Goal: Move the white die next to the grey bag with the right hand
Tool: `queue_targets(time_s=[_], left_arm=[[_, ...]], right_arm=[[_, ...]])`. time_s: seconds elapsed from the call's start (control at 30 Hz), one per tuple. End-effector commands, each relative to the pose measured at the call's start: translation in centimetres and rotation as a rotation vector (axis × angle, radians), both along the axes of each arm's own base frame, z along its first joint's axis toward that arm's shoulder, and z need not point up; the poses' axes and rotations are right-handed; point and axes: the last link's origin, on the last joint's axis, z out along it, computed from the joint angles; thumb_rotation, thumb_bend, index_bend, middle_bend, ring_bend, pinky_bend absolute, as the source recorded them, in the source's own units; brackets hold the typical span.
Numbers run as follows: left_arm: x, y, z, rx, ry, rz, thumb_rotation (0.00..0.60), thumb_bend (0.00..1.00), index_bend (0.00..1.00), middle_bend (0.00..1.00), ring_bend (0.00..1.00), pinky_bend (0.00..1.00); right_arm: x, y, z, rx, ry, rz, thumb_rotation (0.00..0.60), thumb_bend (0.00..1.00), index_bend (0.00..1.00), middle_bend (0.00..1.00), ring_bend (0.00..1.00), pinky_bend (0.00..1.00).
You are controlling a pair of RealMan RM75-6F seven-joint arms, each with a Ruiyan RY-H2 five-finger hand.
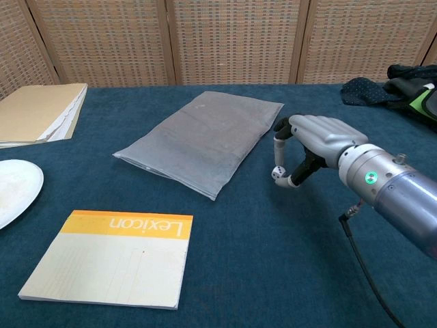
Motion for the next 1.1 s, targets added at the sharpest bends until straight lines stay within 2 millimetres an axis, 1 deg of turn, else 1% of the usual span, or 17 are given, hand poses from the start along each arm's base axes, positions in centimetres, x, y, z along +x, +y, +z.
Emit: queue_targets(time_s=[0.03,0.1,0.13,0.3,0.47,0.57,0.63,0.73,0.8,0.87,1.1], left_arm=[[0.0,0.0,0.1,0.003,-0.001,0.0,0.6,0.0,0.0,0.0,0.0,0.0],[0.0,0.0,0.2,0.007,-0.004,0.001,0.6,0.0,0.0,0.0,0.0,0.0],[0.0,-0.1,0.2,0.007,-0.004,0.001,0.6,0.0,0.0,0.0,0.0,0.0],[0.0,-0.1,0.2,0.006,-0.004,0.0,0.6,0.0,0.0,0.0,0.0,0.0],[0.1,-0.1,0.2,0.008,-0.003,-0.004,0.6,0.0,0.0,0.0,0.0,0.0],[0.2,-0.1,0.2,0.01,-0.002,-0.005,0.6,0.0,0.0,0.0,0.0,0.0],[0.2,-0.1,0.2,0.01,-0.001,-0.006,0.6,0.0,0.0,0.0,0.0,0.0],[0.2,-0.1,0.2,0.01,-0.001,-0.005,0.6,0.0,0.0,0.0,0.0,0.0],[0.2,-0.1,0.3,0.013,-0.002,-0.004,0.6,0.0,0.0,0.0,0.0,0.0],[0.2,-0.1,0.3,0.014,-0.002,-0.004,0.6,0.0,0.0,0.0,0.0,0.0],[0.1,-0.2,0.4,0.016,-0.006,-0.005,0.6,0.0,0.0,0.0,0.0,0.0]], right_arm=[[0.5,-0.6,1.6,-0.043,0.013,0.019,0.6,0.48,0.6,0.2,0.0,0.0],[0.4,-1.2,3.1,-0.073,0.027,0.019,0.6,0.48,0.6,0.2,0.0,0.0],[0.4,-1.4,3.5,-0.081,0.032,0.017,0.6,0.48,0.6,0.2,0.0,0.0],[-0.5,-2.2,6.4,-0.133,0.052,-0.008,0.6,0.48,0.6,0.2,0.0,0.0],[-1.3,-2.6,8.0,-0.15,0.068,-0.03,0.6,0.48,0.59,0.19,0.0,0.0],[-1.5,-2.6,8.4,-0.149,0.076,-0.037,0.6,0.48,0.58,0.19,0.0,0.0],[-1.7,-2.6,8.5,-0.145,0.083,-0.039,0.6,0.46,0.56,0.17,0.0,0.0],[-1.8,-2.5,8.5,-0.137,0.087,-0.04,0.6,0.43,0.46,0.11,0.0,0.0],[-1.9,-2.4,8.4,-0.129,0.09,-0.045,0.6,0.4,0.38,0.05,0.0,0.0],[-2.0,-2.4,8.4,-0.125,0.094,-0.049,0.6,0.39,0.34,0.02,0.0,0.0],[-2.3,-2.2,8.5,-0.126,0.098,-0.059,0.6,0.38,0.32,0.01,0.0,0.0]])
